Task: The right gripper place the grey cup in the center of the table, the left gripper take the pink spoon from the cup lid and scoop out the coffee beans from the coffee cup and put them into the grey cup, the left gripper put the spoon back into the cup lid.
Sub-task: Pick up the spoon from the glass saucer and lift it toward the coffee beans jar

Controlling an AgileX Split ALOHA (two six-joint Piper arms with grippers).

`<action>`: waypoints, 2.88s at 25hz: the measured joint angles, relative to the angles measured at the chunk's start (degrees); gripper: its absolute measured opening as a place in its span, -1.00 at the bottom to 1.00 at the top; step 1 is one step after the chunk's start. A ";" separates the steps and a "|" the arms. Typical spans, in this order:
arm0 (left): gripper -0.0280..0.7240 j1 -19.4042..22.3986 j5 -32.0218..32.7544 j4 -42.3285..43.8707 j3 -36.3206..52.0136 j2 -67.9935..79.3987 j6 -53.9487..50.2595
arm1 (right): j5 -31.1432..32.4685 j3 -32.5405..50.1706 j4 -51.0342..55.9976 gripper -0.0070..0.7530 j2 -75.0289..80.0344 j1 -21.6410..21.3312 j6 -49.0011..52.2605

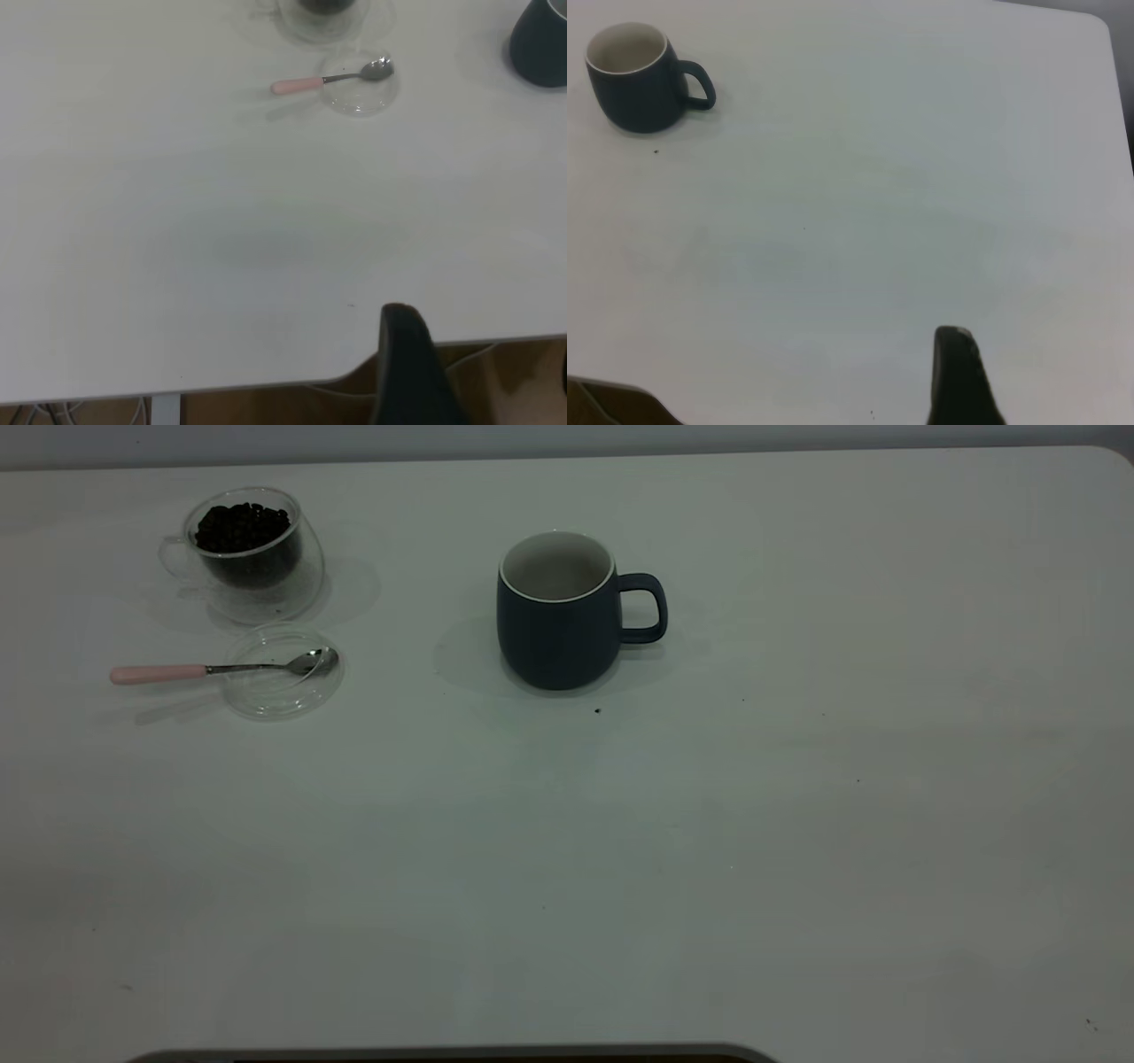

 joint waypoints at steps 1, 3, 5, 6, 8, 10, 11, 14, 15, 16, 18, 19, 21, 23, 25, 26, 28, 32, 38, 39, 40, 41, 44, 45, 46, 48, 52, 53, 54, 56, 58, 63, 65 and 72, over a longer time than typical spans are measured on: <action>0.34 0.00 0.00 0.00 0.00 0.00 0.00 | 0.00 0.00 0.00 0.33 0.00 0.00 0.05; 0.34 0.00 0.00 0.00 0.00 0.00 0.00 | 0.00 0.00 0.00 0.33 0.00 0.00 0.24; 0.34 0.00 0.00 0.00 0.00 0.00 0.00 | 0.00 0.00 0.00 0.33 0.00 0.00 0.28; 0.34 0.00 0.00 0.00 0.00 0.00 -0.05 | 0.00 0.00 0.00 0.33 0.00 0.00 0.28; 0.34 0.00 0.00 0.00 0.00 0.00 -0.05 | 0.00 0.00 0.00 0.33 0.00 0.00 0.28; 0.34 0.00 0.00 0.00 0.00 0.00 -0.05 | 0.00 0.00 0.00 0.33 0.00 0.00 0.28; 0.34 0.00 0.00 0.00 0.00 0.00 -0.11 | 0.00 0.00 0.00 0.33 0.00 0.00 0.28; 0.32 0.00 -0.86 -0.12 -0.12 0.00 -3.12 | 0.00 0.00 0.00 0.33 0.00 0.00 0.28; 0.30 0.00 -2.25 -0.12 -0.40 0.15 -5.35 | 0.00 0.00 0.00 0.33 0.00 0.00 0.28; 0.26 0.00 -5.23 0.05 -1.06 0.94 -9.02 | 0.00 0.00 0.00 0.33 0.00 0.00 0.28; 0.20 0.00 -11.14 0.84 -2.19 5.21 -14.30 | 0.00 0.00 0.00 0.33 0.00 0.00 0.28; 0.16 0.00 -13.49 1.46 -2.67 8.03 -15.77 | 0.00 0.00 0.00 0.33 0.00 0.00 0.28; 0.13 0.00 -17.56 3.57 -3.85 16.41 -17.57 | 0.00 0.00 0.00 0.33 0.00 0.00 0.30; 0.12 0.00 -19.69 6.70 -5.03 25.10 -20.53 | 0.00 0.00 0.00 0.33 0.00 0.00 0.30; 0.11 0.00 -21.12 13.35 -6.40 33.75 -27.75 | 0.00 0.00 0.00 0.33 0.00 0.00 0.35; 0.11 0.13 -21.55 17.93 -7.16 38.26 -31.62 | 0.00 0.00 0.00 0.33 0.00 0.00 0.35; 0.11 0.93 -22.56 26.88 -8.43 46.01 -41.80 | 0.00 0.00 0.00 0.33 0.00 0.00 0.35; 0.01 3.68 -24.79 38.75 -10.67 61.50 -52.37 | 0.00 0.00 0.00 0.33 0.00 0.00 0.37; -0.24 10.06 -30.09 31.21 -18.76 82.97 -41.62 | 0.00 0.00 0.00 0.33 0.00 0.00 0.41; -0.26 11.59 -30.25 28.16 -20.50 86.06 -38.15 | 0.00 0.00 0.00 0.33 0.00 0.00 0.41; -0.27 13.57 -30.25 23.85 -22.64 90.35 -33.30 | 0.00 0.00 0.00 0.33 0.00 0.00 0.41; -0.28 15.66 -30.19 18.88 -24.76 93.33 -28.72 | 0.00 0.00 0.00 0.33 0.00 0.00 0.41; -0.28 21.59 -28.84 1.87 -30.13 102.74 -9.16 | 0.00 0.00 0.00 0.33 0.00 0.00 0.41; -0.28 23.27 -28.11 -3.32 -31.40 105.15 -3.12 | 0.00 0.00 0.00 0.33 0.00 0.00 0.41; -0.28 25.26 -26.67 -10.40 -32.72 108.19 6.07 | 0.00 0.00 0.00 0.33 0.00 0.00 0.41; -0.28 29.00 -23.73 -20.61 -34.89 112.08 19.67 | 0.00 0.00 0.00 0.33 0.00 0.00 0.41; -0.28 34.84 -14.12 -35.81 -37.37 118.93 39.67 | 0.00 0.00 0.00 0.33 0.00 0.00 0.41; -0.28 35.58 -12.07 -38.52 -37.68 120.75 43.81 | 0.00 0.00 0.00 0.33 0.00 0.00 0.41; -0.28 36.08 -11.59 -39.97 -37.81 122.50 46.20 | 0.00 0.00 0.00 0.33 0.00 0.00 0.41; -0.28 36.26 -12.68 -42.18 -37.87 125.20 51.41 | 0.00 0.00 0.00 0.33 0.00 0.00 0.41; -0.28 36.26 -14.44 -43.96 -37.87 127.03 55.38 | 0.00 0.00 0.00 0.33 0.00 0.00 0.41; 0.10 36.26 -15.45 -50.33 -38.37 128.63 61.55 | 0.00 0.00 0.00 0.33 0.00 0.00 0.41; 0.36 36.26 -16.77 -51.40 -38.37 129.41 62.09 | 0.00 0.00 0.00 0.33 0.00 0.00 0.41; 0.79 36.26 -21.17 -51.86 -38.37 131.72 62.28 | 0.00 0.00 0.35 0.33 0.00 0.00 0.41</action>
